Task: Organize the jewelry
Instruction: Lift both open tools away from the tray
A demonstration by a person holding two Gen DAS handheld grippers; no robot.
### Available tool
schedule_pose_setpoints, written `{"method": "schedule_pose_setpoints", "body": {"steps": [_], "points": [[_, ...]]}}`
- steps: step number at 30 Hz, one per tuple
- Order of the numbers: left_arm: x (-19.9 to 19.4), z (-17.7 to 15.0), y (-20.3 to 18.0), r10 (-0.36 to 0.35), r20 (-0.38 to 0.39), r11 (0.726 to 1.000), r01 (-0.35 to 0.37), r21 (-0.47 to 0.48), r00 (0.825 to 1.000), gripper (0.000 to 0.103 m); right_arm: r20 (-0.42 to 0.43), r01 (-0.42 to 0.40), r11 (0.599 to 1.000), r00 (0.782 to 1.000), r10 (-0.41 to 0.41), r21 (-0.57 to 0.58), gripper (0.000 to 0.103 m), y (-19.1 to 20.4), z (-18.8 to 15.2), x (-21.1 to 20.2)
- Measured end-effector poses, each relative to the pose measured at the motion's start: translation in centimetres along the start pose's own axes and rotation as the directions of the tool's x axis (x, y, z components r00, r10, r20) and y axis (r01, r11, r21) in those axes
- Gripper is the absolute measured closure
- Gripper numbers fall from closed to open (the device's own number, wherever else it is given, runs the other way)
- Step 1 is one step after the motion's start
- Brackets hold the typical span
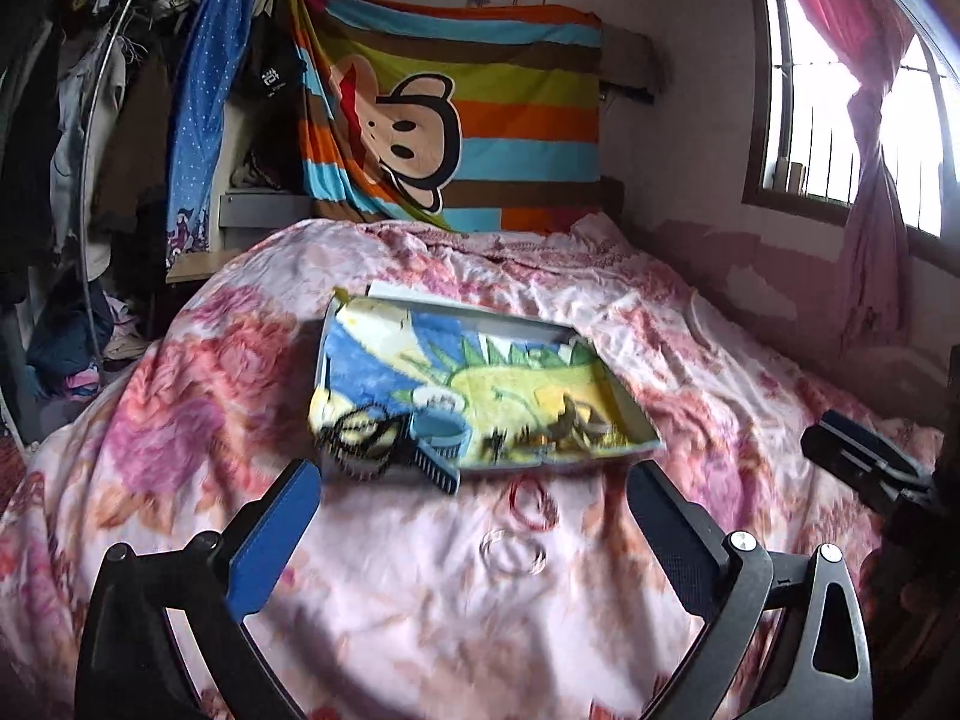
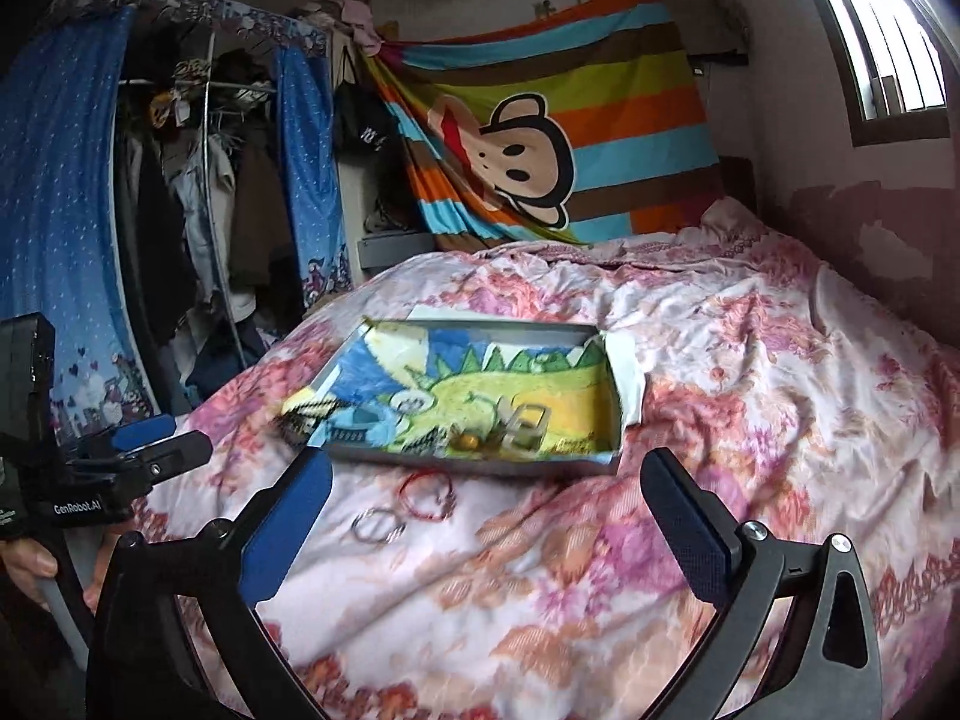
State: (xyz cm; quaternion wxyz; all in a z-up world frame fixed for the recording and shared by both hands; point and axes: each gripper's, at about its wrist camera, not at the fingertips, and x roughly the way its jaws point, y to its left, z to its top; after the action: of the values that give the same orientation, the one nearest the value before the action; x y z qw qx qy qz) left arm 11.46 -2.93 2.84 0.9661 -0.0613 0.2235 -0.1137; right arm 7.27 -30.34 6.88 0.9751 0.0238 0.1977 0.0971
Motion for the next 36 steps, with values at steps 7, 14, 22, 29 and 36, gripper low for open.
{"method": "schedule_pose_setpoints", "body": {"steps": [7, 14, 22, 29, 36], "points": [[-1.9, -2.9, 0.0, 0.004, -0.067, 0.999, -0.001, 0.042, 0.998, 0.0, -0.083, 0.033, 0.999, 0.996, -0.033, 0.003, 0.002, 0.7, -2.7, -1.4], [-2.5, -4.7, -0.1, 0.021, -0.128, 0.998, -0.013, 0.066, 0.992, 0.0, -0.167, 0.07, 0.997, 0.984, -0.067, 0.014, 0.002, 0.2, -4.3, -0.8], [-1.2, -5.7, 0.0, 0.051, -0.193, 0.995, -0.032, 0.096, 0.98, 0.0, -0.258, 0.125, 0.992, 0.958, -0.122, -0.006, 0.002, 0.2, -5.0, 1.0], [0.0, -6.4, 0.6, 0.072, -0.251, 0.995, -0.052, 0.088, 0.965, 0.0, -0.297, 0.156, 0.988, 0.944, -0.147, 0.006, 0.002, -0.4, -5.4, 1.6], [0.3, -6.5, 0.5, 0.07, -0.257, 0.994, -0.047, 0.094, 0.964, 0.0, -0.303, 0.16, 0.987, 0.941, -0.151, 0.007, 0.002, -0.5, -5.1, 1.8]]}}
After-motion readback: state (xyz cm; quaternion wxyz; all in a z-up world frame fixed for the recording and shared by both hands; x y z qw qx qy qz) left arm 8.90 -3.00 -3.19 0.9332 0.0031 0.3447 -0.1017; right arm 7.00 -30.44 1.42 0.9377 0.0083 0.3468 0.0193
